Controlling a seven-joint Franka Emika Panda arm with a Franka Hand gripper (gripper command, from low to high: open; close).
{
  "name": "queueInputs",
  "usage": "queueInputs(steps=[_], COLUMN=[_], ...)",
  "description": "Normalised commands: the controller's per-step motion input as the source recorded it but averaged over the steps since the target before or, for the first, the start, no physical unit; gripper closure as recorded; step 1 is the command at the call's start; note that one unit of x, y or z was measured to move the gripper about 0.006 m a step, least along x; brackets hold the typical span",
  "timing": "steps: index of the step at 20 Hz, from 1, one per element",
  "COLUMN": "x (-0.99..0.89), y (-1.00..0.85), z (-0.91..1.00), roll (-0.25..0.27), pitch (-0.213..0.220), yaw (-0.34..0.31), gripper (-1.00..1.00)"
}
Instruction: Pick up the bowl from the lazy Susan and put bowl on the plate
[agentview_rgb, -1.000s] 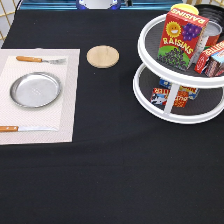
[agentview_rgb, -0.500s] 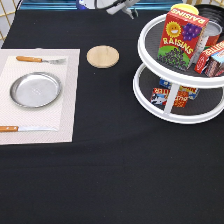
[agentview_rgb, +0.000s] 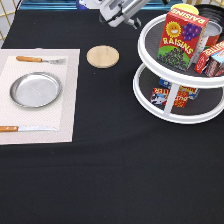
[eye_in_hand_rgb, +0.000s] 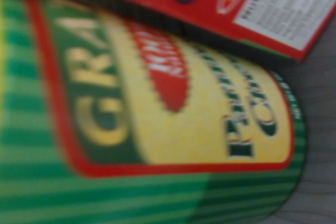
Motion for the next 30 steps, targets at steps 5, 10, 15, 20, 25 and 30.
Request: queueInputs(steps=[5,10,15,20,25,30], x=[0.02,0.02,0.0,0.08,0.36,0.66], y=[-0.08,-0.05,-0.05,-0.1,-0.12,-0.21], z=[-0.37,-0.24,-0.3,-0.16,0.0,0.07], roll=[-0.008,-0.006,0.0,0.0,-0.001,-0.007], pitch=[-0.009,-0.001,-0.031,-0.013,0.0,0.0], yaw=[-0.002,0.013,0.005,0.012,0.02,0.02], gripper=[-1.0,-1.0,-1.0,-1.0,-1.0,-1.0])
